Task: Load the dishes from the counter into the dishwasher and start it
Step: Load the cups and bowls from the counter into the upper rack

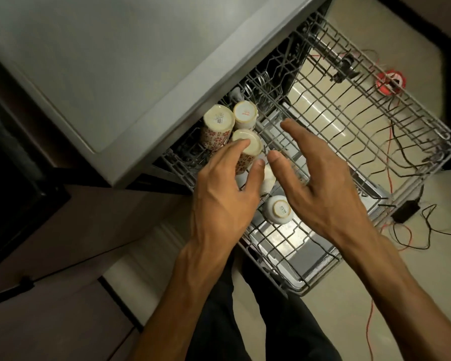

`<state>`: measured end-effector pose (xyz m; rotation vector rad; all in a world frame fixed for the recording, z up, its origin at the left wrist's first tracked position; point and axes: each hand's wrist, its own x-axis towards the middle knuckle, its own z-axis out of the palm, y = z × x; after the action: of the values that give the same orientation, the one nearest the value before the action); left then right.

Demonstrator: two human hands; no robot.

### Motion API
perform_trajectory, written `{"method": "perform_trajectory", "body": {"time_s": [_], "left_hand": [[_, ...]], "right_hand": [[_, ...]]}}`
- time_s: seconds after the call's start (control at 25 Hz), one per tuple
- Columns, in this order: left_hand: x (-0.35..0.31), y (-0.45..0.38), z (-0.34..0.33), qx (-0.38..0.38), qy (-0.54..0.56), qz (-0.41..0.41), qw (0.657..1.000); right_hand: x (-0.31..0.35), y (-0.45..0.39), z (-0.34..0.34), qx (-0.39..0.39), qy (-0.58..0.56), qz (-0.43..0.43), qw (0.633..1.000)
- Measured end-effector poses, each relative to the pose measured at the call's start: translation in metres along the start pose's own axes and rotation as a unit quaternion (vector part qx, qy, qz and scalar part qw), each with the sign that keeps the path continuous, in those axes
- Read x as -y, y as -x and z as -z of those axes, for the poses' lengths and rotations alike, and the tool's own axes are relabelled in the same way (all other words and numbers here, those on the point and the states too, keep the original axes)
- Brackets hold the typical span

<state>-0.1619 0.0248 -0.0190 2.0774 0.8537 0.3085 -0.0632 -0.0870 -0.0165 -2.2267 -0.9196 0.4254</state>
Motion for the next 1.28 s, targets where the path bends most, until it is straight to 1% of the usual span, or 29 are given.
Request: {"method": "perform_trajectory", "body": {"time_s": [0.24, 0.44, 0.56, 0.68, 0.8, 0.96, 1.12, 1.28], "left_hand": [[-0.024, 0.025, 0.035, -0.024, 0.003, 0.022, 0.999], [-0.038, 0.043, 0.066, -0.058, -0.003, 0.029, 0.998], [-0.045, 0.053, 0.084, -0.096, -0.010, 0.027, 0.995], [-0.052, 0.065, 0.103, -0.130, 0.001, 0.044, 0.991], [-0.056, 0.079, 0.125, -0.161, 0.012, 0.059, 0.985], [-0.054, 0.095, 0.160, -0.201, 0.021, 0.095, 0.975], [-0.050, 0.105, 0.197, -0.209, 0.027, 0.121, 0.970], [-0.045, 0.114, 0.233, -0.226, 0.055, 0.125, 0.965]], "right_hand": [[0.033, 0.015, 0.021, 0.008, -0.015, 0.024, 1.000], [0.064, 0.022, 0.040, 0.007, -0.019, 0.052, 0.998], [0.086, 0.028, 0.049, 0.012, -0.023, 0.076, 0.997], [0.111, 0.033, 0.052, 0.021, -0.037, 0.108, 0.993], [0.137, 0.038, 0.048, 0.044, -0.053, 0.132, 0.989], [0.177, 0.039, 0.036, 0.066, -0.045, 0.171, 0.982], [0.216, 0.039, 0.025, 0.067, -0.045, 0.198, 0.977], [0.254, 0.046, 0.009, 0.056, -0.056, 0.219, 0.972]]}}
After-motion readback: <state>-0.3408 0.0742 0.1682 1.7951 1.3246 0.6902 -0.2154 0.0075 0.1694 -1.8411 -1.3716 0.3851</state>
